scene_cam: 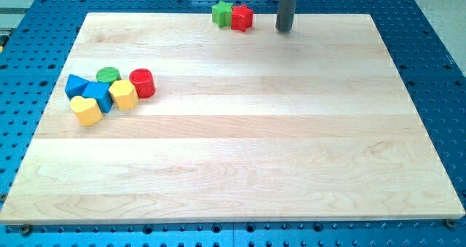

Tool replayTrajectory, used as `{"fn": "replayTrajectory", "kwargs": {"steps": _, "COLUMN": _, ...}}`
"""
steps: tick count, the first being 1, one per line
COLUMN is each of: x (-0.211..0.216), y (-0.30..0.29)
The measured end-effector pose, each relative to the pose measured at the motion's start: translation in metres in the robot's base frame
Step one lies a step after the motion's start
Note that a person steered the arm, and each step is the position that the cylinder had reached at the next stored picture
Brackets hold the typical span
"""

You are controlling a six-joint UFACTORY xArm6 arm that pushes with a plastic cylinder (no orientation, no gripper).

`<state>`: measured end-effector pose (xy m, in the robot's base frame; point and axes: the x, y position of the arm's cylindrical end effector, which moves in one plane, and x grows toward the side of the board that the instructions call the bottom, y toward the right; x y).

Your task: Separate the green star from the red star

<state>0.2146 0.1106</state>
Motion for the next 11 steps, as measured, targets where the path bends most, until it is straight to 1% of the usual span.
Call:
{"fn": "replayTrajectory", "kwargs": {"steps": 1, "x": -0.022, "y": -0.004}}
{"fn": "replayTrajectory", "kwargs": {"steps": 3, "x": -0.022, "y": -0.027}}
{"fn": "replayTrajectory", "kwargs": {"steps": 8, "x": -0.021, "y": -0.109}}
{"fn": "replayTrajectory", "kwargs": {"steps": 9, "x": -0.021, "y": -0.134}}
{"fn": "replayTrajectory", "kwargs": {"steps": 11, "x": -0.023, "y": -0.223}}
